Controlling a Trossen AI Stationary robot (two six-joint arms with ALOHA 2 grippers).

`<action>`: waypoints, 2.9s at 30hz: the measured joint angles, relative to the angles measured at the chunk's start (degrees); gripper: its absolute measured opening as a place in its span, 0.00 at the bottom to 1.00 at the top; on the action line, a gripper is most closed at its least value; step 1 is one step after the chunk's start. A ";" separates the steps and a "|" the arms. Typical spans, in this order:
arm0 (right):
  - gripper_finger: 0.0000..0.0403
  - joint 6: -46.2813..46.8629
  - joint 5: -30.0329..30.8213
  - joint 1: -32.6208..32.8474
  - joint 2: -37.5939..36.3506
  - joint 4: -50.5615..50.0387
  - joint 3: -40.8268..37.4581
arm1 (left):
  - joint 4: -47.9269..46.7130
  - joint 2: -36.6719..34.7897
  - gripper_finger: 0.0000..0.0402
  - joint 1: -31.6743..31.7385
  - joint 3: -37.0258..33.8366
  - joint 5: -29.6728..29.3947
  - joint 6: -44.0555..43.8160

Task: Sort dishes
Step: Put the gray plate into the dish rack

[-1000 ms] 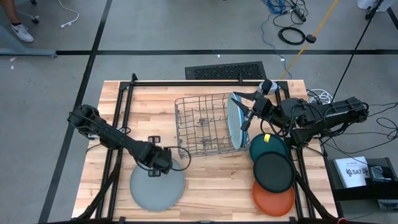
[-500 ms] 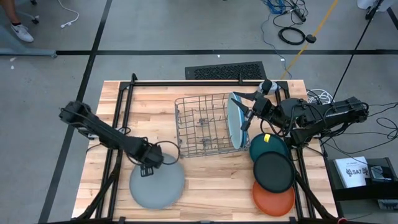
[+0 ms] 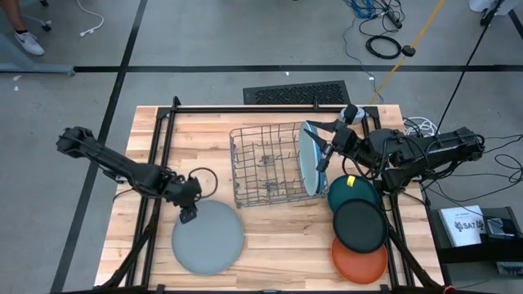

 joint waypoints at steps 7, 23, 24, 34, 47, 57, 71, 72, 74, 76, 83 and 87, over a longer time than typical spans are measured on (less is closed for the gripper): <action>0.24 0.40 -0.02 0.01 0.00 0.02 0.00 | 3.26 -6.46 0.53 4.91 -6.50 3.16 -1.17; 0.24 -0.41 -0.02 0.00 0.00 0.27 0.00 | 17.77 -6.61 0.53 12.24 -14.74 14.81 3.11; 0.24 -0.41 -0.01 0.00 0.00 0.26 0.00 | 18.34 -6.62 0.53 12.25 -14.74 15.10 3.68; 0.24 -0.41 0.00 0.00 0.00 0.24 0.00 | 18.45 -6.58 0.38 12.25 -14.74 13.16 9.72; 0.24 -0.43 0.00 0.00 0.00 0.19 0.00 | 19.25 -3.23 0.35 12.23 -14.58 13.73 8.23; 0.24 -0.45 0.02 0.00 0.00 0.19 0.00 | 21.87 2.06 0.35 11.65 -14.32 14.57 10.40; 0.24 -0.63 0.02 0.00 0.00 0.19 0.00 | 22.95 2.84 0.04 11.49 -14.52 12.36 11.66; 0.24 -0.65 0.02 0.00 0.00 0.19 0.00 | 23.12 2.85 0.03 11.49 -14.52 12.34 11.88; 0.24 -0.65 0.00 0.01 0.00 0.19 0.00 | 23.99 2.95 0.03 11.49 -14.64 12.27 12.64; 0.24 -0.65 0.02 0.00 0.00 0.19 0.00 | 25.57 3.01 0.02 11.44 -14.75 11.90 13.16; 0.24 -0.77 0.02 0.00 0.00 0.17 0.00 | 27.68 3.11 0.00 11.47 -13.73 11.81 15.41; 0.24 -0.87 0.04 0.00 0.00 0.13 0.00 | 27.42 2.95 0.00 11.43 -10.68 12.21 20.28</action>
